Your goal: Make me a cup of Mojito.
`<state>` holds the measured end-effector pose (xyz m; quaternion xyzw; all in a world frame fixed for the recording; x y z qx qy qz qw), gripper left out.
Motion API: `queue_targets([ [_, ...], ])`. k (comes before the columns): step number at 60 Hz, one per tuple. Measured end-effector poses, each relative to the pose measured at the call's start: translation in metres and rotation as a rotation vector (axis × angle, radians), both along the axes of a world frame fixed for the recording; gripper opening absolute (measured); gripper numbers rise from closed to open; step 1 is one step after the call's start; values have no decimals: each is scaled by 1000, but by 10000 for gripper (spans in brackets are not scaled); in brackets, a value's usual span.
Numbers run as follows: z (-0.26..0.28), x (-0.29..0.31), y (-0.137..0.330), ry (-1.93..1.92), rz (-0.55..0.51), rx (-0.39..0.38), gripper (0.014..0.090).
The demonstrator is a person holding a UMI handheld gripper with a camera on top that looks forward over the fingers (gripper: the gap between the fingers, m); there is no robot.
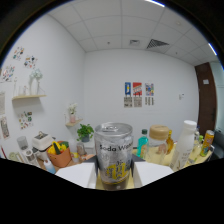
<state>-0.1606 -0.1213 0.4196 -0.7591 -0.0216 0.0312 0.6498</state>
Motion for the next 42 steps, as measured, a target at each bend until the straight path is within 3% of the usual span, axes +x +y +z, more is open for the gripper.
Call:
queue_targets([
  [17,-14,21,-75,11,14,15,507],
  [29,-82,54,-106,25,1,-48,508],
  [42,-172,83,-109,128,-25,-141,507],
])
